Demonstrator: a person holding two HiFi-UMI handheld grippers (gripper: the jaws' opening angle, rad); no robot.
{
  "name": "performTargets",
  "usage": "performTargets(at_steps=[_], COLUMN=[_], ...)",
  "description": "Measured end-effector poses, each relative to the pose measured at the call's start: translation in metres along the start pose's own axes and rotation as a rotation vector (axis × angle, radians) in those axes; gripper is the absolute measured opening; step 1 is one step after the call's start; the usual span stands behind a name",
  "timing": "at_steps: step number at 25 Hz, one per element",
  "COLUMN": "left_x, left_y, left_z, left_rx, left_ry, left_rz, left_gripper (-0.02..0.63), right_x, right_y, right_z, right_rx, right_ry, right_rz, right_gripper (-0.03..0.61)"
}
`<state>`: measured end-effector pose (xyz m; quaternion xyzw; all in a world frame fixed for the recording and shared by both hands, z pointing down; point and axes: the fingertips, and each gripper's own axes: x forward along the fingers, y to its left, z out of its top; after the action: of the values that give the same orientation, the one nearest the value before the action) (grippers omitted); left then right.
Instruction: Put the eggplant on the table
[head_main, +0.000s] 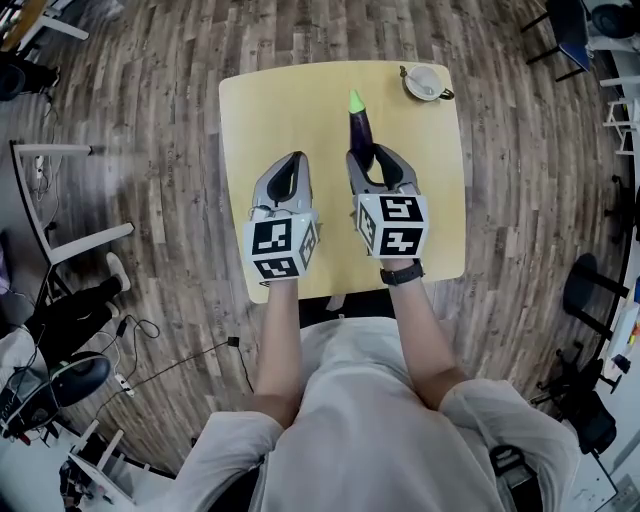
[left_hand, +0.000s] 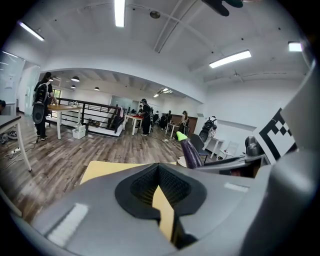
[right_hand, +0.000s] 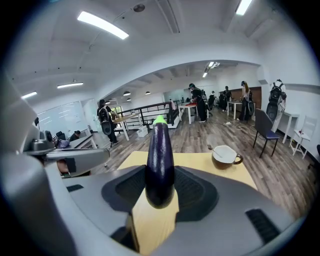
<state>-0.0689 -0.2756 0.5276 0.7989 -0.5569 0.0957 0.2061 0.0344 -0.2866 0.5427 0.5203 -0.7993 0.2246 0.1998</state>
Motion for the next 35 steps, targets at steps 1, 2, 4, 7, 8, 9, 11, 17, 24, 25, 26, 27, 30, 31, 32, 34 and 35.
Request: performTargets(at_steps=[1, 2, 4, 7, 8, 9, 11, 17, 24, 25, 26, 27, 30, 31, 32, 34, 35], left_x=[0.001, 0.003, 0.008, 0.014, 0.016, 0.018, 0.023, 0.033, 0.044, 0.044, 0.045, 0.046, 0.050, 0.051, 0.052, 0.054, 0.055], left_y=[0.003, 0.006, 0.010, 0.012, 0.012, 0.012, 0.014, 0.020, 0.032, 0.033, 0.035, 0.037, 0.040, 0.040, 0.041, 0.041, 0.041], left_z=[-0.003, -0.006, -0.012, -0.024, -0.028, -0.033, -0.041, -0.056, -0.072, -0.075, -0.077, -0.079, -0.085, -0.086, -0.088, -0.090, -0.091], left_rx=[-0.004, -0.007, -0.013, -0.023, -0.026, -0.030, -0.039, -0.061, -0.068, -0.070, -0.072, -0.074, -0.075, -0.075, -0.075, -0.078, -0.080], left_ry=[0.005, 0.009, 0.016, 0.034, 0.043, 0.052, 0.070, 0.097, 0.118, 0.122, 0.125, 0.128, 0.138, 0.142, 0.144, 0.149, 0.150], left_rz=[0.003, 0.006, 0.010, 0.012, 0.012, 0.013, 0.014, 0.019, 0.026, 0.027, 0.029, 0.031, 0.033, 0.034, 0.036, 0.039, 0.039], left_gripper=[0.008, 0.008, 0.008, 0.008, 0.008, 0.008, 0.008, 0.008, 0.008, 0.008, 0.008, 0.008, 0.008, 0.008, 0.008, 0.008, 0.008], right_x=[0.003, 0.007, 0.014, 0.022, 0.025, 0.028, 0.034, 0.051, 0.068, 0.070, 0.072, 0.074, 0.080, 0.082, 0.083, 0.085, 0.086], right_y=[0.001, 0.001, 0.001, -0.001, -0.002, -0.004, -0.006, -0.007, -0.007, -0.007, -0.006, -0.006, -0.006, -0.007, -0.007, -0.008, -0.008], right_z=[-0.004, -0.007, -0.014, -0.026, -0.030, -0.034, -0.041, -0.057, -0.077, -0.080, -0.083, -0.086, -0.095, -0.097, -0.100, -0.104, -0.106], right_rx=[0.002, 0.004, 0.007, 0.011, 0.014, 0.017, 0.022, 0.032, 0.046, 0.046, 0.046, 0.045, 0.048, 0.048, 0.049, 0.051, 0.052], right_ry=[0.009, 0.017, 0.034, 0.064, 0.075, 0.085, 0.102, 0.145, 0.195, 0.203, 0.211, 0.218, 0.240, 0.248, 0.256, 0.270, 0.275], right_rz=[0.001, 0.002, 0.004, 0.008, 0.009, 0.009, 0.011, 0.018, 0.023, 0.024, 0.026, 0.027, 0.028, 0.028, 0.029, 0.031, 0.033], right_gripper=[0.183, 0.183, 0.183, 0.183, 0.183, 0.183, 0.183, 0.183, 0.183, 0.183, 0.183, 0.183, 0.183, 0.183, 0.183, 0.183, 0.183])
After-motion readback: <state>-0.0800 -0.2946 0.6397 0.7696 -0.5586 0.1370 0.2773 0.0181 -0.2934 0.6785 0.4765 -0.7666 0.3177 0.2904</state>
